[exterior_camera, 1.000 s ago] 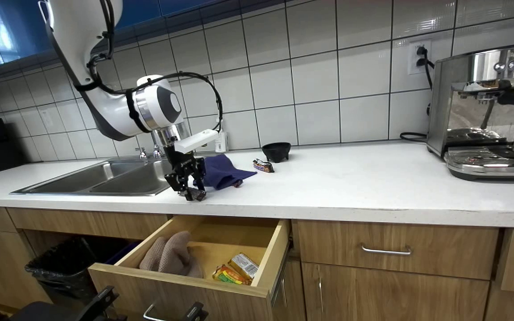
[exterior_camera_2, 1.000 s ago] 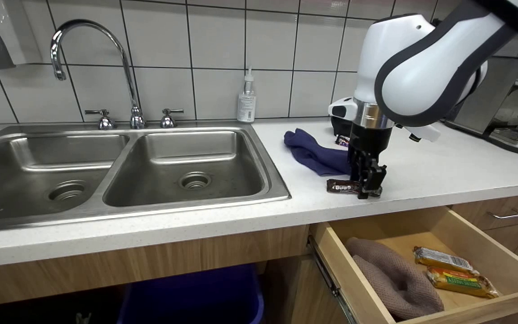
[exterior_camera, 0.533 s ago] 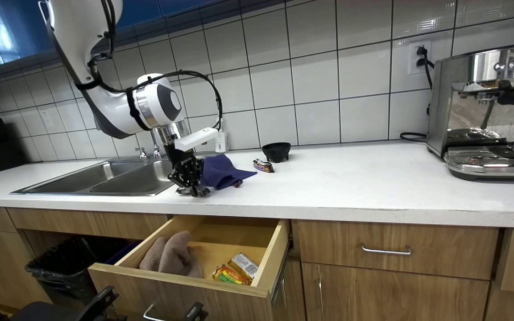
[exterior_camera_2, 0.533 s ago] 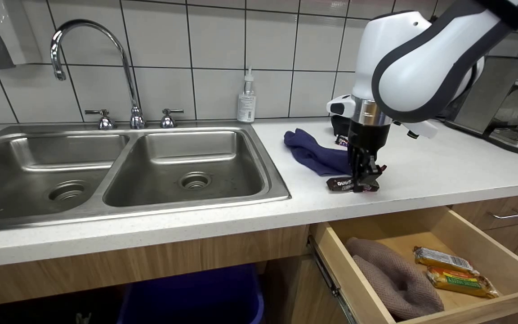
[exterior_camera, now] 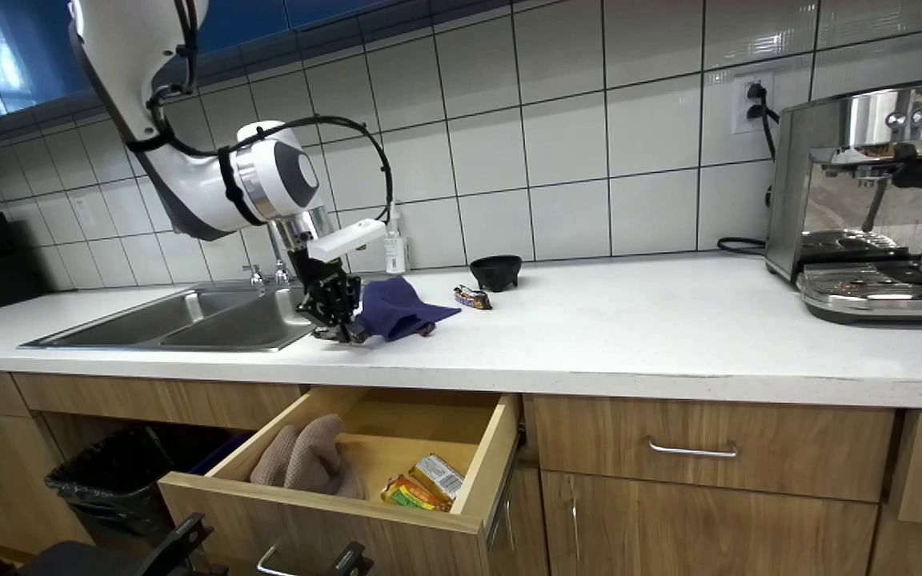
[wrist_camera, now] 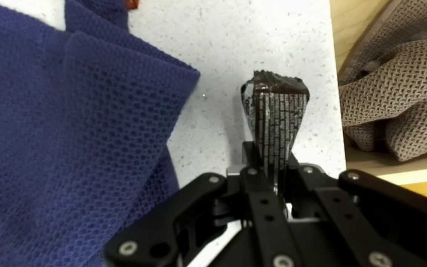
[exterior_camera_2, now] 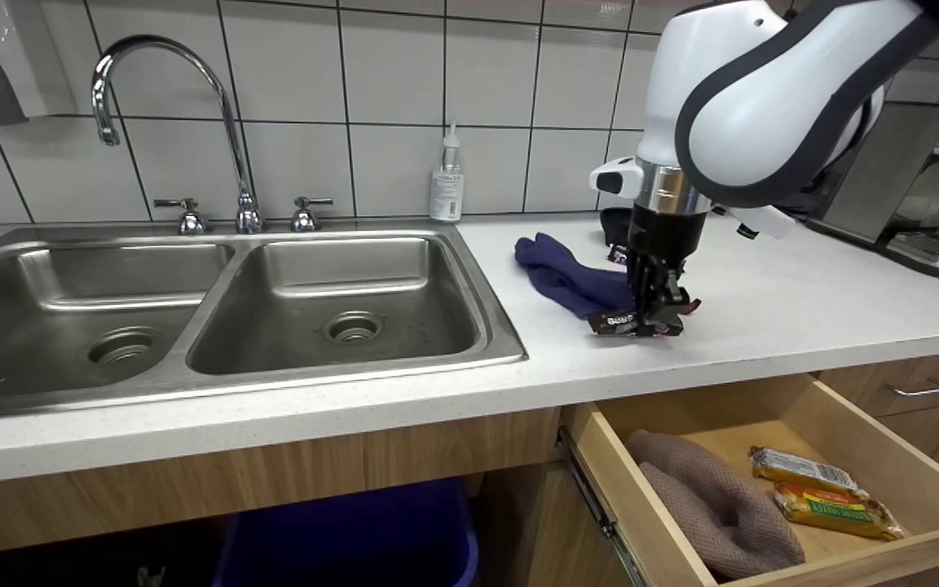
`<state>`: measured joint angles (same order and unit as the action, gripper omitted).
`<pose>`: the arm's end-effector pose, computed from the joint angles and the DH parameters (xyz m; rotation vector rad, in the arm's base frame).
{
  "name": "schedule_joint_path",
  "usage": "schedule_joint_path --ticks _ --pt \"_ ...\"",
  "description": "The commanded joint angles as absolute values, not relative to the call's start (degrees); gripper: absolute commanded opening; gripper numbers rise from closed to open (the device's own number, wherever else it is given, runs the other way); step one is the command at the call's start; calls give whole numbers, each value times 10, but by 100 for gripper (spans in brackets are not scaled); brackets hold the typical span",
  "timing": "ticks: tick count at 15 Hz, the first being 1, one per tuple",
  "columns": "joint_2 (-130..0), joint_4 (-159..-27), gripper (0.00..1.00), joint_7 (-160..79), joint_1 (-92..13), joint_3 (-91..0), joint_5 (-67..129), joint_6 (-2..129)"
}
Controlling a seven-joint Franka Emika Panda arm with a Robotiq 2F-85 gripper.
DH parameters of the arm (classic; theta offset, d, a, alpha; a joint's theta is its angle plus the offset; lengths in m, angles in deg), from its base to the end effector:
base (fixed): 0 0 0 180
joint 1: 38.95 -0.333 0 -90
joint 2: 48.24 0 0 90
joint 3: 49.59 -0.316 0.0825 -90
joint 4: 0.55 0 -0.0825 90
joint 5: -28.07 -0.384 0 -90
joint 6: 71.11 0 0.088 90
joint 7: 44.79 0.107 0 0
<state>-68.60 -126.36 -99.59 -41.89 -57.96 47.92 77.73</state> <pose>0.5497 0.1172 0.2265 2.2554 1.9696 0.0025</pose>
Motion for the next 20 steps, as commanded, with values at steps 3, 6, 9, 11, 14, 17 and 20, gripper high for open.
schedule_joint_path --ticks 3,6,9,11,14,17,20 --pt "-637 -1307 4 -1013 -413 -587 467 775" --pt "-617 -1333 4 -1011 -415 -585 471 777" --pt "-597 -1363 4 -1008 -415 -582 471 780" --pt "-584 -1383 4 -1000 -417 -576 479 781" --pt "-569 -1409 4 -993 -418 -568 487 782" --pt "-558 -1430 4 -989 -418 -560 488 782" --pt "-547 -1449 4 -982 -417 -548 499 778"
